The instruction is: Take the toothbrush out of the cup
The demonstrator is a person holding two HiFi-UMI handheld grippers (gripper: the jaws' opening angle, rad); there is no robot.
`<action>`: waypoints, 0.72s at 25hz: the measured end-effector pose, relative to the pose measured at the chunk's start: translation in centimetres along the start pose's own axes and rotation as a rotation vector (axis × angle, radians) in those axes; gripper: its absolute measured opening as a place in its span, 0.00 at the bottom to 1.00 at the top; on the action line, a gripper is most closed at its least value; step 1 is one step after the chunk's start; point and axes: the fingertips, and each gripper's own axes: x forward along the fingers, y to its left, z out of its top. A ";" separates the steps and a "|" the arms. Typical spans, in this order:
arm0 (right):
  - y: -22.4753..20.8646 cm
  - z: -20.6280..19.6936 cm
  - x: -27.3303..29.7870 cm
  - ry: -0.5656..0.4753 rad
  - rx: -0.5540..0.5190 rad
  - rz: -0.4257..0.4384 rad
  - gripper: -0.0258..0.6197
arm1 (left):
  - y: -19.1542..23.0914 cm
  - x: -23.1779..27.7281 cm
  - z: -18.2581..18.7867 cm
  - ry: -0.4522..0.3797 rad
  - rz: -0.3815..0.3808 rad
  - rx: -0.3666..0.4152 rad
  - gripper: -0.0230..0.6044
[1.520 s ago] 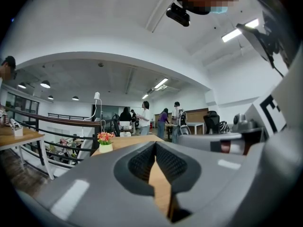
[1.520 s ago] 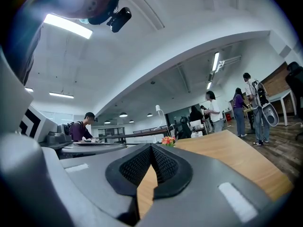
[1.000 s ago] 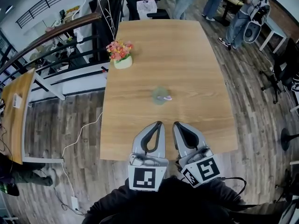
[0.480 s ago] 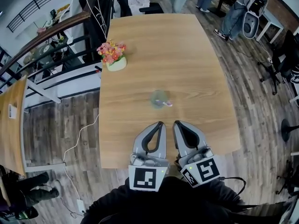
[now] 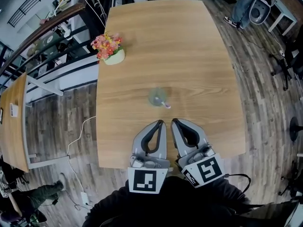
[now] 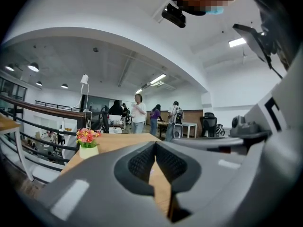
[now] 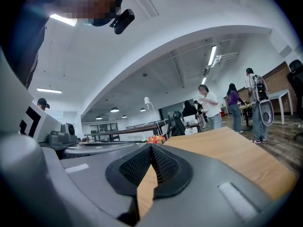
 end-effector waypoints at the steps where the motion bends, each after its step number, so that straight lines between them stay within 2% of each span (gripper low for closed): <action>1: -0.3 -0.1 0.2 -0.001 0.009 0.012 0.04 | 0.0 0.3 -0.2 0.009 0.005 0.000 0.05; 10: -2.1 -2.6 2.5 0.033 0.057 0.080 0.05 | 1.2 2.9 -3.1 0.083 0.059 -0.039 0.05; 11: -2.3 -3.0 2.9 0.040 0.054 0.086 0.11 | 1.5 3.2 -3.5 0.092 0.064 -0.043 0.05; 15: -3.1 -4.4 4.3 0.084 0.063 0.088 0.25 | 2.6 4.2 -4.8 0.123 0.092 -0.065 0.05; 18: -3.7 -5.3 5.4 0.119 0.055 0.097 0.28 | 3.4 5.1 -5.6 0.140 0.113 -0.094 0.05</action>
